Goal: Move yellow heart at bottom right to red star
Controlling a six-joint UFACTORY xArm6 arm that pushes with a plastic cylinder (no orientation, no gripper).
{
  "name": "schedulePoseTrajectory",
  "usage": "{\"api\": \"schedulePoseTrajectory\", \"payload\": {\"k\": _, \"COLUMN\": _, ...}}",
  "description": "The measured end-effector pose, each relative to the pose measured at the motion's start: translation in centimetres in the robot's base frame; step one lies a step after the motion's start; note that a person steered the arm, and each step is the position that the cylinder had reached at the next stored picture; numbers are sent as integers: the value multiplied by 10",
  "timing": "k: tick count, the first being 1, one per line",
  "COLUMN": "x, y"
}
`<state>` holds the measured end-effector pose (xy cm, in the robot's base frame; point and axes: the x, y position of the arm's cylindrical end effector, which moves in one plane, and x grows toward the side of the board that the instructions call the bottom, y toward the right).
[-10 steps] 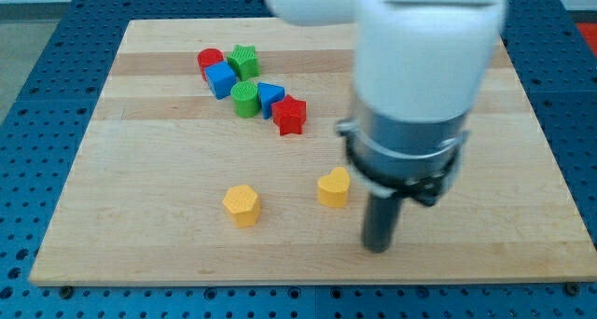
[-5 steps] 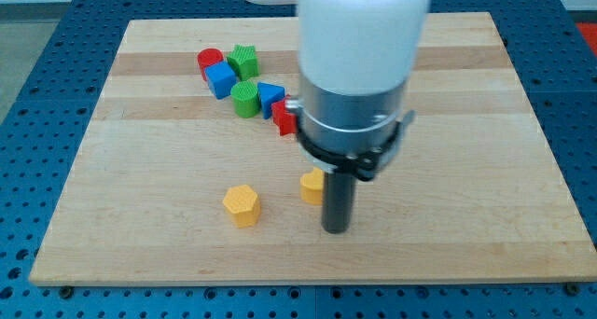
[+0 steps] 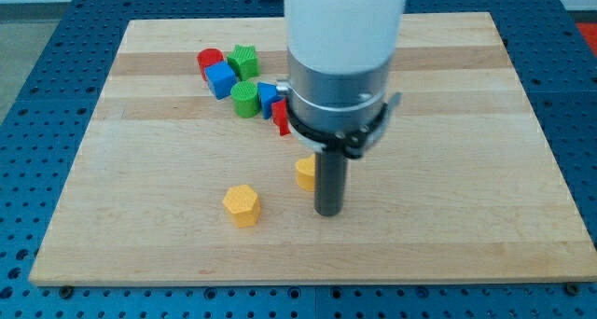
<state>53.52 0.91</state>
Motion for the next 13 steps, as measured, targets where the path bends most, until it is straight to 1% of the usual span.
{"api": "schedulePoseTrajectory", "payload": {"k": 1, "x": -32, "y": -20}}
{"api": "schedulePoseTrajectory", "payload": {"k": 2, "x": -45, "y": -26}}
{"api": "schedulePoseTrajectory", "payload": {"k": 3, "x": -39, "y": -27}}
{"api": "schedulePoseTrajectory", "payload": {"k": 4, "x": -11, "y": -6}}
{"api": "schedulePoseTrajectory", "payload": {"k": 5, "x": -19, "y": 20}}
{"api": "schedulePoseTrajectory", "payload": {"k": 6, "x": -39, "y": 19}}
{"api": "schedulePoseTrajectory", "payload": {"k": 8, "x": -44, "y": -7}}
{"api": "schedulePoseTrajectory", "payload": {"k": 9, "x": -37, "y": -7}}
{"api": "schedulePoseTrajectory", "payload": {"k": 10, "x": -33, "y": -31}}
{"api": "schedulePoseTrajectory", "payload": {"k": 11, "x": -50, "y": -48}}
{"api": "schedulePoseTrajectory", "payload": {"k": 12, "x": -73, "y": -50}}
{"api": "schedulePoseTrajectory", "payload": {"k": 13, "x": -78, "y": -50}}
